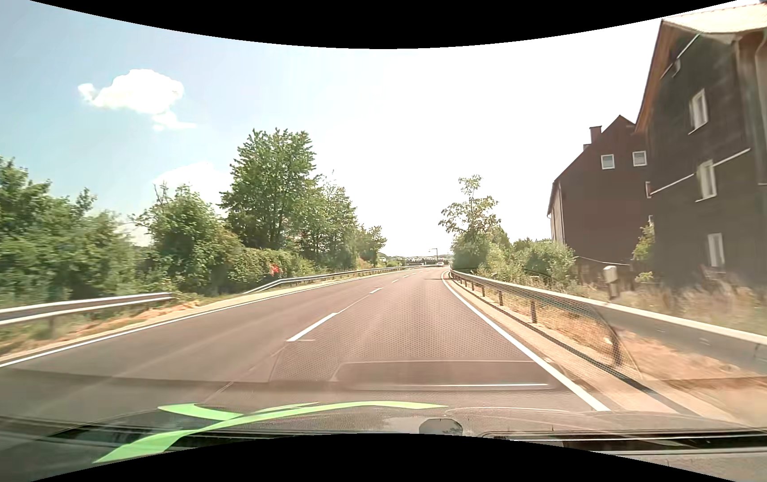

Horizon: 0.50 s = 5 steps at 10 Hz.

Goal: Follow the waypoints while adhering to traffic rules and regulations

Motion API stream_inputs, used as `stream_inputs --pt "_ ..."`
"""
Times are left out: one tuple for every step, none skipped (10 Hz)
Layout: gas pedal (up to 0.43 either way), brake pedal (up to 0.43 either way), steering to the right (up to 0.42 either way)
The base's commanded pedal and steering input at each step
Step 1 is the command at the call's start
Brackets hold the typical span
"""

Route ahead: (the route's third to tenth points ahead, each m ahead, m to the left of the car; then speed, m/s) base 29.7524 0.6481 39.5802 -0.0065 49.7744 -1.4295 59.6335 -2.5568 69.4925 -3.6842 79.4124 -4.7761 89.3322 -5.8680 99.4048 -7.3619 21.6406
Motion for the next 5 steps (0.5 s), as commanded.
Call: stream_inputs --pt "0.209 0.0 0.008" --pt "0.22 0.0 0.008" --pt "0.24 0.0 0.009" --pt "0.248 0.0 0.008" --pt "0.26 0.0 0.008"
